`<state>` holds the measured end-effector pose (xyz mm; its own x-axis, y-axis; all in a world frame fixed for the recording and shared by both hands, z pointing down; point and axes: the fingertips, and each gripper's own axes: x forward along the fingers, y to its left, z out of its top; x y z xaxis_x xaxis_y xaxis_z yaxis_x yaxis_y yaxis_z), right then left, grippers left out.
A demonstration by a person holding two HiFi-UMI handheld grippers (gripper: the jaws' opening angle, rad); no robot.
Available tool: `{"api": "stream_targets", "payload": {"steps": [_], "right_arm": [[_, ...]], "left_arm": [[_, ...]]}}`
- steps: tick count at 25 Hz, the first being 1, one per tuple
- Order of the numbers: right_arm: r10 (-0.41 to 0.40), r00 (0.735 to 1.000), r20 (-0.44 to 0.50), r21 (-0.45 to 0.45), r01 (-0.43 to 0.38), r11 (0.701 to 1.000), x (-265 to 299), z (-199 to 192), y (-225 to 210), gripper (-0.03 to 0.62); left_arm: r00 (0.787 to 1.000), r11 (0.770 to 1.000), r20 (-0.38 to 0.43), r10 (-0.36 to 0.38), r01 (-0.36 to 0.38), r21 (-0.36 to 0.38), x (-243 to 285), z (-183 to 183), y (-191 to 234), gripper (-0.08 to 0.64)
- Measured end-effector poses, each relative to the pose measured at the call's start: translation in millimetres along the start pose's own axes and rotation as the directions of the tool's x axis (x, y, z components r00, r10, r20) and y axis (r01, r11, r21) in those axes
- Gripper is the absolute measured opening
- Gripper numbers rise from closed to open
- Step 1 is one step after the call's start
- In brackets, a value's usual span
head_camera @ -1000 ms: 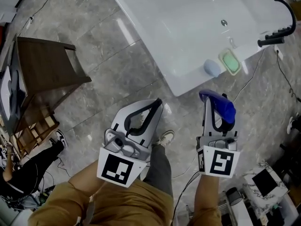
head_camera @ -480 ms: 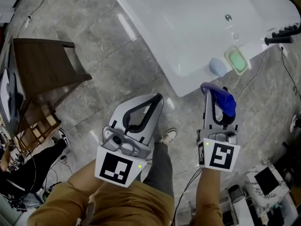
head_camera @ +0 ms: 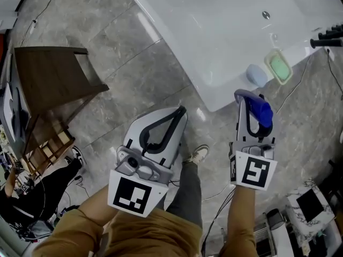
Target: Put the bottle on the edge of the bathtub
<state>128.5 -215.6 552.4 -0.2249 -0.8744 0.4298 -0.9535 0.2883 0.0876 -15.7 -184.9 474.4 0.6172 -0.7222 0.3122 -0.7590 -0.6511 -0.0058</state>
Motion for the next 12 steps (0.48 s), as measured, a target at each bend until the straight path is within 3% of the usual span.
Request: {"api": "stream_targets", "payload": {"steps": [12], "right_arm": [[-0.017,1.000,-0.009,-0.006,0.017,1.000,29,-35,0,0.166]], "left_arm": [[1.000,1.000,-0.024,0.000,0.000,-0.002,7,-23,6,0.008]]}}
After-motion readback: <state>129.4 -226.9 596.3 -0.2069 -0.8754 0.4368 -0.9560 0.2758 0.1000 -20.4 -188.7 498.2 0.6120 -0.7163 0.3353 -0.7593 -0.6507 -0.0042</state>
